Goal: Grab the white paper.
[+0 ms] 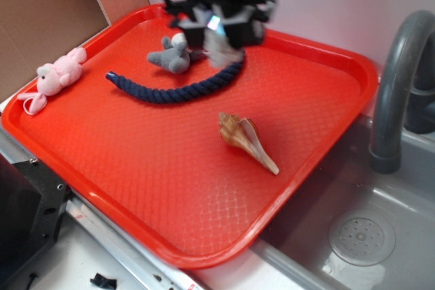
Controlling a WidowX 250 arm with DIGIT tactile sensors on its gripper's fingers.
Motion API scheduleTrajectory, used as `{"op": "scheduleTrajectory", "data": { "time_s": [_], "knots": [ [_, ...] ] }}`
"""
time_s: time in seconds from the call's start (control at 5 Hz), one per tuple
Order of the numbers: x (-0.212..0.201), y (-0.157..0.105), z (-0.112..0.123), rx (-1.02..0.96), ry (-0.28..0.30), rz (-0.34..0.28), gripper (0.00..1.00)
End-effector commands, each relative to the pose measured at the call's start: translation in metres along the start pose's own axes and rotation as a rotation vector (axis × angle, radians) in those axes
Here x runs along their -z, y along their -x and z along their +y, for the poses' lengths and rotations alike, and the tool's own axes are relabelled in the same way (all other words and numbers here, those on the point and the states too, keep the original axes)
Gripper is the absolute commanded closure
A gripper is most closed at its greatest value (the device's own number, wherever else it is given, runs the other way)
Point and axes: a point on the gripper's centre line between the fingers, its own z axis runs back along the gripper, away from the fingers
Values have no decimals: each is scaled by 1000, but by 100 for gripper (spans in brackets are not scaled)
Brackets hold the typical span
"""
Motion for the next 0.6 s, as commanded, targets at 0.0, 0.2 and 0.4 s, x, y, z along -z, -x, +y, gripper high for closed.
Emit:
{"op": "scheduleTrajectory", "data": {
  "time_s": [0.0,0.2,0.4],
  "knots": [
    [-81,24,45,124,60,-80,100],
    [-94,31,62,124,80,-104,100],
    [-87,30,62,200,96,-39,100]
  ]
}}
